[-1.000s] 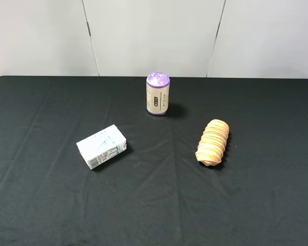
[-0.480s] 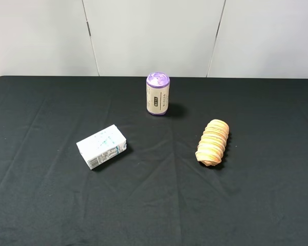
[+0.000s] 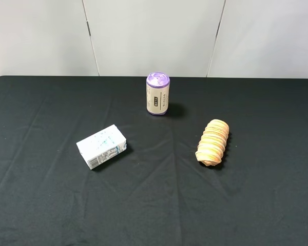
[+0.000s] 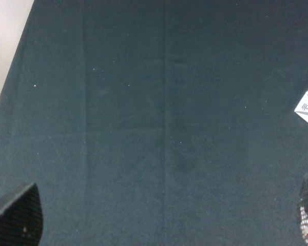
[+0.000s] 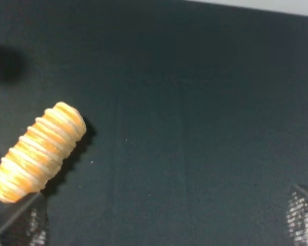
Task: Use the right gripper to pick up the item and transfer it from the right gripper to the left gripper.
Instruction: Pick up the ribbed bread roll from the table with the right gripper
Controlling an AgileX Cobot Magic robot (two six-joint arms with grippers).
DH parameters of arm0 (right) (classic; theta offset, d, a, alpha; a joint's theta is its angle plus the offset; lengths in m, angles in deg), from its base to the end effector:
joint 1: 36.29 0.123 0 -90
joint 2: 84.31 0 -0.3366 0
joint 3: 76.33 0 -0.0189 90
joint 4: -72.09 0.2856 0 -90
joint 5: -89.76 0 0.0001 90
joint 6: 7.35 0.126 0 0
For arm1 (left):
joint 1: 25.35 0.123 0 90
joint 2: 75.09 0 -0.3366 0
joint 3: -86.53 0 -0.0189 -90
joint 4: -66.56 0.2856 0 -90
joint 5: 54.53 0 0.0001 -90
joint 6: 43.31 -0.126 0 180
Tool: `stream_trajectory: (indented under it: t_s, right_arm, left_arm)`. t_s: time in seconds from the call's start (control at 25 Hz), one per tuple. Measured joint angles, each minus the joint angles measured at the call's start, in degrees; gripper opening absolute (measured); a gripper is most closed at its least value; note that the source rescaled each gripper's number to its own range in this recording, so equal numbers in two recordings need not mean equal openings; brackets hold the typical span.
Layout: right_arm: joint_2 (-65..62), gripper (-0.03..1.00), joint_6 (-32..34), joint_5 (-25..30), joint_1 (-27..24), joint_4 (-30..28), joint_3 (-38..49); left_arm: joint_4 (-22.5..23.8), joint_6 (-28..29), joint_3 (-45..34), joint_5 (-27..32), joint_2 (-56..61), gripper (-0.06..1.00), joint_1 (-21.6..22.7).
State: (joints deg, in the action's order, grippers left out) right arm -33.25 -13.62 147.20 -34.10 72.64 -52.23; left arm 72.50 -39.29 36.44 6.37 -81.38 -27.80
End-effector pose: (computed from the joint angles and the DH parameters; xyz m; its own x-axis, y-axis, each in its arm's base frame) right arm 0.1522 0.0068 0.3909 -0.6681 -0.1297 -0.7327 -0.1143 0.9909 -0.0712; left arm 0.0049 0.0112 0.2764 -0.4551 -0.0001 -0.8905 -0.0467 0.9986 0.0238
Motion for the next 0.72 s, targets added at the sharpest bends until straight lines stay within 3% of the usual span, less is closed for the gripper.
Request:
stream_trajectory:
  t_s: [0.28,0.72]
  right_arm:
    - [12.0,1.00,0.4,0.1,9.9,0.1,-4.5]
    - [30.6,1.00,13.8,0.8,20.3,0.2,-10.0]
  left_arm:
    - [0.0,0.0,0.0,0.0,0.0,0.99,0.0]
    - [0.0,0.0,0.0,0.0,0.0,0.99,0.0]
